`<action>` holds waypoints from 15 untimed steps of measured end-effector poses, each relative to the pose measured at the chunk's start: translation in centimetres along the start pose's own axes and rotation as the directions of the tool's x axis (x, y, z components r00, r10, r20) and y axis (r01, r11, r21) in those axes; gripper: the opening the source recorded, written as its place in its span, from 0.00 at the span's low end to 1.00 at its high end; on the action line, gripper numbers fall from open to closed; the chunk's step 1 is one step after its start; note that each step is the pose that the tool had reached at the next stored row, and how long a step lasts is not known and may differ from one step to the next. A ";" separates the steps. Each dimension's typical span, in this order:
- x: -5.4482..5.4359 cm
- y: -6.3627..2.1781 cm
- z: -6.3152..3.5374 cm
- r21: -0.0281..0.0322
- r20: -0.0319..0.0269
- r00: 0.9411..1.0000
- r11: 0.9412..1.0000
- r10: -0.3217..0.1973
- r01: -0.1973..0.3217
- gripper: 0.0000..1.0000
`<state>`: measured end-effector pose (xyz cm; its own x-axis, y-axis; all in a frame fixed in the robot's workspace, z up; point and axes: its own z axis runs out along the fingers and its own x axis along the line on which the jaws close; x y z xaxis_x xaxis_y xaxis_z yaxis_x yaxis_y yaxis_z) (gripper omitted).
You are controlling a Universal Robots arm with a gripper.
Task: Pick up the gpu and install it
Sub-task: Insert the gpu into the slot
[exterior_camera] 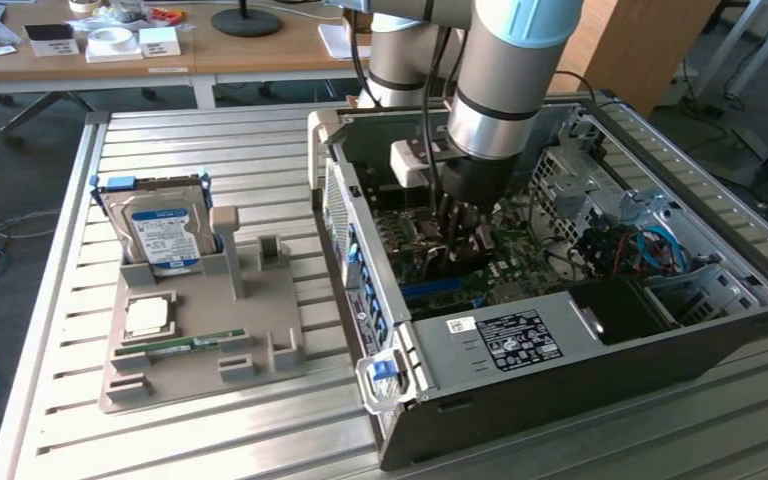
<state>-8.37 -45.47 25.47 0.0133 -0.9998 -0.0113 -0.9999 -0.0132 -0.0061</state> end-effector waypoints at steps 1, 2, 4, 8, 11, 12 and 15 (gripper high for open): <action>0.0 0.01 0.01 0.000 0.000 1.000 1.000 0.002 -0.002 0.27; 0.0 0.02 0.02 0.000 0.000 1.000 1.000 0.005 -0.005 0.27; 0.0 0.04 0.05 0.000 0.000 1.000 1.000 0.009 -0.009 0.27; 0.1 0.08 0.04 0.000 0.000 1.000 1.000 0.011 -0.011 0.27; 0.1 0.09 0.07 0.000 0.000 1.000 1.000 0.013 -0.013 0.27; 0.1 0.10 0.09 0.000 0.000 1.000 1.000 0.013 -0.013 0.27; 0.1 0.11 0.20 0.000 0.000 1.000 1.000 0.013 -0.013 0.27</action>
<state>-8.48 -45.56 25.27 0.0000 -0.9999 -0.0115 -1.0000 0.0001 -0.0062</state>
